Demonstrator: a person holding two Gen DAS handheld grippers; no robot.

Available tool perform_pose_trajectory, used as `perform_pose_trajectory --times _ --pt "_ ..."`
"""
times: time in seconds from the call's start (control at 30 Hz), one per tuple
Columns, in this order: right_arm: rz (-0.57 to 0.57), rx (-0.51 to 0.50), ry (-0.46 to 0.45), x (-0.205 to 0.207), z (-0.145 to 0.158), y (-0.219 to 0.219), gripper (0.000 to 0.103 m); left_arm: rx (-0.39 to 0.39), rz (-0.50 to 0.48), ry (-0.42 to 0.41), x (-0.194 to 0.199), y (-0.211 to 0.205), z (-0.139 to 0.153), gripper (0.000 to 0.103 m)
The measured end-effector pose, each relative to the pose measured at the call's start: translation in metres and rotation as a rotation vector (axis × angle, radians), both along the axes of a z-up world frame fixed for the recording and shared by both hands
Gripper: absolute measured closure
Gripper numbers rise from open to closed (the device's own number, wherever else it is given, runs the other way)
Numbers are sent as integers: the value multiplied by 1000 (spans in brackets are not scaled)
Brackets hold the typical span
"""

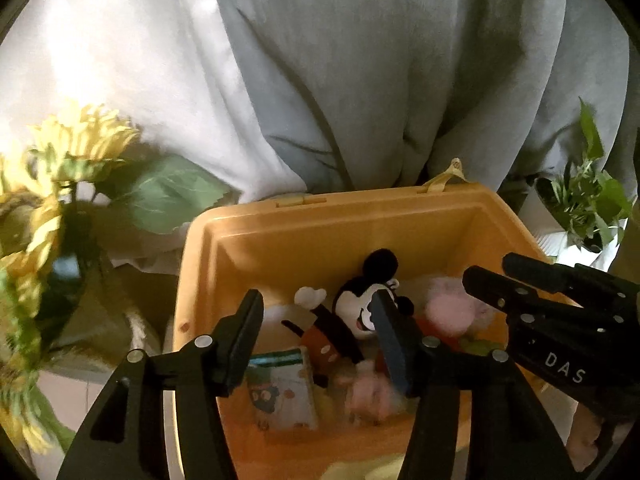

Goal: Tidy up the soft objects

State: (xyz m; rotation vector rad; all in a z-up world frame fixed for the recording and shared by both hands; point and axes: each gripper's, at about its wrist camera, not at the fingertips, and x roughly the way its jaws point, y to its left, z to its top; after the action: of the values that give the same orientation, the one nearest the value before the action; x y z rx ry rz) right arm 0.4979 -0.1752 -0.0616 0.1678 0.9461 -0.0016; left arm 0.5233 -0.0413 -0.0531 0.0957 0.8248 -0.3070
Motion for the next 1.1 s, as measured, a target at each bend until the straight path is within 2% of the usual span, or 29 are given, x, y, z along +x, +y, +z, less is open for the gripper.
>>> perform_pose_trajectory --times 0.33,0.67,0.83,1.1 --pt "-9 -51 -73 -48 36 11 48 11 59 -94 -56 19 32 37" --pt "-67 -115 -171 -129 80 31 37 31 110 -226 -141 42 69 26" --pt "-105 -134 -235 -177 103 37 26 25 107 -263 -183 51 86 17" --pt "-134 -144 -312 -247 132 39 25 29 111 -349 -254 53 109 9"
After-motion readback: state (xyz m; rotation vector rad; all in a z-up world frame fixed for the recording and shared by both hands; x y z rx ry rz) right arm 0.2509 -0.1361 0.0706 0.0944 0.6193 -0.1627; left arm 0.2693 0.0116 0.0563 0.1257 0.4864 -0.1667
